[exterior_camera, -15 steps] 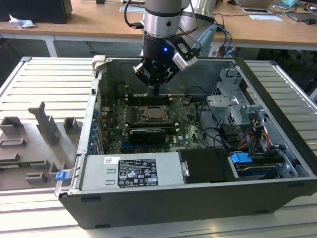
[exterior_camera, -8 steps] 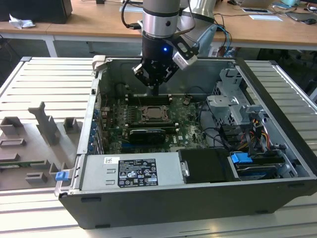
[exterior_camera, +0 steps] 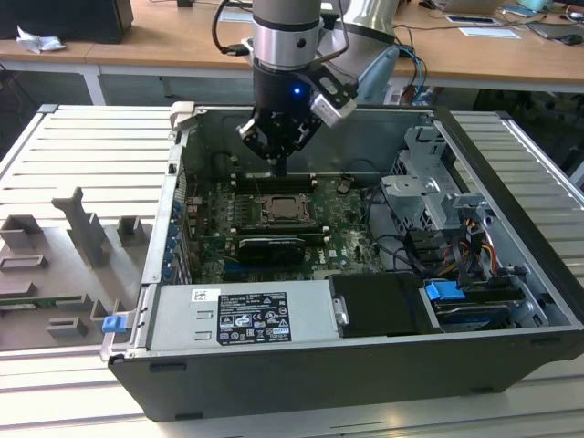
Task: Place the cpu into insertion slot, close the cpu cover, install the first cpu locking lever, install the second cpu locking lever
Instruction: 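Install the first cpu locking lever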
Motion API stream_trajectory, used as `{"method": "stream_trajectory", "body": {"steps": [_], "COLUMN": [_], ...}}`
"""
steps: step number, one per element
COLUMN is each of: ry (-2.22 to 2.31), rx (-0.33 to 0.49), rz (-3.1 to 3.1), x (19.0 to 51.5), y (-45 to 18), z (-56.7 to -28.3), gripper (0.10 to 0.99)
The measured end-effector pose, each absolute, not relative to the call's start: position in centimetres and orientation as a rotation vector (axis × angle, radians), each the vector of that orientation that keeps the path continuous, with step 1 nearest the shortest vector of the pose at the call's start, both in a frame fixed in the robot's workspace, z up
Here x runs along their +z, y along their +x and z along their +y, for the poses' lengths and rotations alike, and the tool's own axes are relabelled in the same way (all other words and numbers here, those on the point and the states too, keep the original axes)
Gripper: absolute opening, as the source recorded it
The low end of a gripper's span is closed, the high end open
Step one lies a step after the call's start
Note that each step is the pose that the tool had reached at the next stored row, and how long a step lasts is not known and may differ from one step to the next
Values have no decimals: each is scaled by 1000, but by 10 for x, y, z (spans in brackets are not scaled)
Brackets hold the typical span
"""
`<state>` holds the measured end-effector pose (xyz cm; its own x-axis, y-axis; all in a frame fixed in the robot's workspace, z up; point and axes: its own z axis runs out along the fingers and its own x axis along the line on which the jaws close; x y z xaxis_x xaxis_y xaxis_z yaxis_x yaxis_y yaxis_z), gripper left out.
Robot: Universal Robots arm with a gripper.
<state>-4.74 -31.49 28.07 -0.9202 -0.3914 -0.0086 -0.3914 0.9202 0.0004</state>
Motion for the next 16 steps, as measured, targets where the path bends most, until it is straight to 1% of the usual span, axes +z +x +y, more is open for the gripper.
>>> {"method": "stream_trajectory", "body": {"steps": [4,9,16], "ry": [-744,-751,-594], "rx": [4,8,7], "rz": [3044,3037,3071], "x": [280,278,273], "y": [-47,-61,-63], "z": [-315,-315,-315], "gripper": [106,106,106]}}
